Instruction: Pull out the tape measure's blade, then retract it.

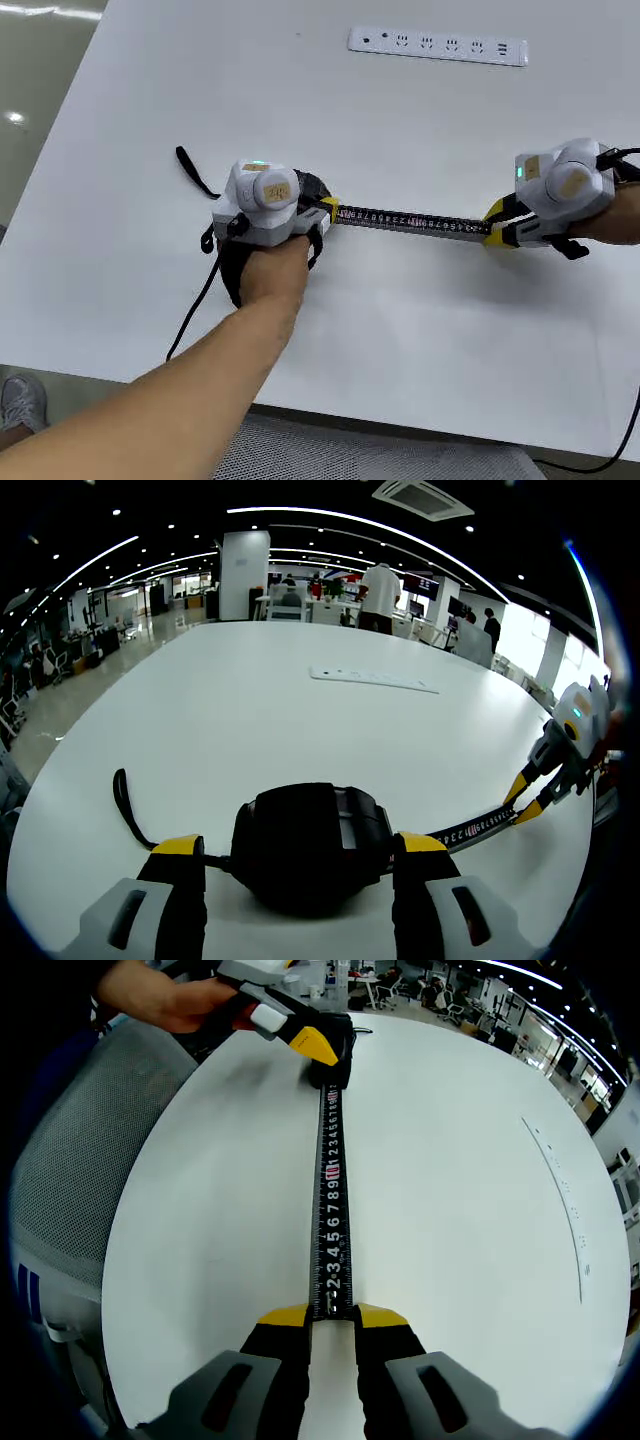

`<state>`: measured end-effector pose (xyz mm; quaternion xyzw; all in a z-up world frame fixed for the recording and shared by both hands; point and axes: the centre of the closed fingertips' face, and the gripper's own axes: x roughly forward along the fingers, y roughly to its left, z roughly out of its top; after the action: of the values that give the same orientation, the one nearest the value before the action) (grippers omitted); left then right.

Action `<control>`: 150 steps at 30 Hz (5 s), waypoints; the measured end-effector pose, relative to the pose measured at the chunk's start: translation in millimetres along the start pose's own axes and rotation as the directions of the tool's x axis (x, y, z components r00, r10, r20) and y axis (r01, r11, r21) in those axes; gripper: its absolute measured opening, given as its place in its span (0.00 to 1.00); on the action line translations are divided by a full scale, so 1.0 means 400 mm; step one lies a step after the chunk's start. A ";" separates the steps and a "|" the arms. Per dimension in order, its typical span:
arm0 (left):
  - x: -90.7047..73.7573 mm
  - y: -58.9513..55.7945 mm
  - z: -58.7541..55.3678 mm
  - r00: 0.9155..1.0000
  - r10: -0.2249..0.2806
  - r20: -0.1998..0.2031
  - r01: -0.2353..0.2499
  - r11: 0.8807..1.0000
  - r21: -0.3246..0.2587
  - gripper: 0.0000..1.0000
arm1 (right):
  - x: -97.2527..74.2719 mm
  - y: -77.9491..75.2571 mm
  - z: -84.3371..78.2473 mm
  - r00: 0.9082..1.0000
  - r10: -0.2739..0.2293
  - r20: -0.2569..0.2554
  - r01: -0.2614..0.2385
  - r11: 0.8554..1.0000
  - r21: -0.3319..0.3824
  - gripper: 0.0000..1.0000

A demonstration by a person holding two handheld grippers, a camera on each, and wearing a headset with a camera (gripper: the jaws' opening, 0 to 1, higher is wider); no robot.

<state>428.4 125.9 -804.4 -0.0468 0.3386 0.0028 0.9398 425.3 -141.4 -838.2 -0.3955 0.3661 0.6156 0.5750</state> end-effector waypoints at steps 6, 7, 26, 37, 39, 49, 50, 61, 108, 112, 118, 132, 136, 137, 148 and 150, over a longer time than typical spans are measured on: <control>-0.002 -0.006 0.005 1.000 -0.005 0.017 0.005 1.000 0.007 0.70 | 0.000 0.000 -0.001 1.000 0.004 -0.004 -0.004 1.000 -0.010 0.13; -0.002 -0.007 0.005 1.000 -0.005 0.018 0.005 1.000 0.006 0.70 | 0.000 0.000 -0.001 1.000 0.005 -0.005 -0.005 1.000 -0.010 0.13; 0.000 -0.016 0.005 0.999 -0.020 0.033 0.021 1.000 -0.020 0.63 | 0.000 0.002 0.000 1.000 0.013 -0.004 -0.013 0.999 -0.038 0.12; 0.002 -0.016 0.004 0.999 -0.028 0.032 0.028 0.999 -0.018 0.61 | 0.000 0.003 0.003 1.000 0.016 -0.006 -0.016 0.999 -0.040 0.12; 0.002 -0.017 0.004 0.999 -0.028 0.029 0.029 0.999 -0.015 0.61 | 0.000 0.003 0.002 1.000 0.015 -0.007 -0.015 0.999 -0.039 0.12; 0.000 -0.018 0.004 0.999 -0.037 0.033 0.037 0.999 -0.003 0.58 | 0.001 0.003 0.003 1.000 0.016 -0.007 -0.017 0.999 -0.027 0.11; 0.001 -0.018 0.004 0.999 -0.038 0.034 0.038 0.999 -0.002 0.58 | 0.002 0.002 0.004 1.000 0.016 -0.006 -0.017 0.999 -0.027 0.11; 0.003 -0.020 0.003 0.998 -0.052 0.034 0.052 0.999 -0.002 0.58 | 0.011 0.004 0.027 1.000 0.022 0.007 -0.022 0.999 -0.026 0.11; 0.005 -0.017 0.004 0.997 -0.070 0.028 0.070 0.997 -0.019 0.58 | 0.072 0.000 0.165 0.997 0.030 0.076 -0.029 0.999 -0.022 0.11; 0.005 -0.017 0.003 0.997 -0.071 0.027 0.072 0.997 -0.021 0.58 | 0.077 -0.001 0.180 0.996 0.036 0.084 -0.034 0.999 -0.020 0.11; 0.004 -0.016 0.004 0.997 -0.072 0.028 0.073 0.997 -0.022 0.58 | 0.088 -0.003 0.205 0.995 0.040 0.094 -0.038 0.999 -0.022 0.11; 0.002 -0.017 0.003 0.997 -0.075 0.026 0.075 0.997 -0.024 0.58 | 0.110 -0.007 0.254 0.993 0.047 0.113 -0.044 0.999 -0.031 0.11; 0.005 -0.016 0.002 0.997 -0.075 0.026 0.075 0.997 -0.025 0.58 | 0.116 -0.008 0.268 0.992 0.047 0.119 -0.043 0.999 -0.033 0.11; 0.005 -0.016 0.002 0.997 -0.075 0.026 0.076 0.997 -0.026 0.58 | 0.118 -0.008 0.271 0.992 0.047 0.120 -0.044 0.999 -0.032 0.11; 0.001 -0.016 0.002 0.997 -0.077 0.026 0.078 0.997 -0.026 0.58 | 0.139 -0.007 0.315 0.989 0.052 0.136 -0.047 0.998 -0.039 0.11; 0.001 -0.015 0.002 0.997 -0.077 0.025 0.078 0.997 -0.028 0.58 | 0.144 -0.007 0.324 0.989 0.054 0.139 -0.048 0.998 -0.041 0.11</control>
<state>429.5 119.9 -803.5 -0.0733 0.3252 -0.0283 0.9424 417.9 0.1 -836.1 -0.3524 0.3231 0.6632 0.5759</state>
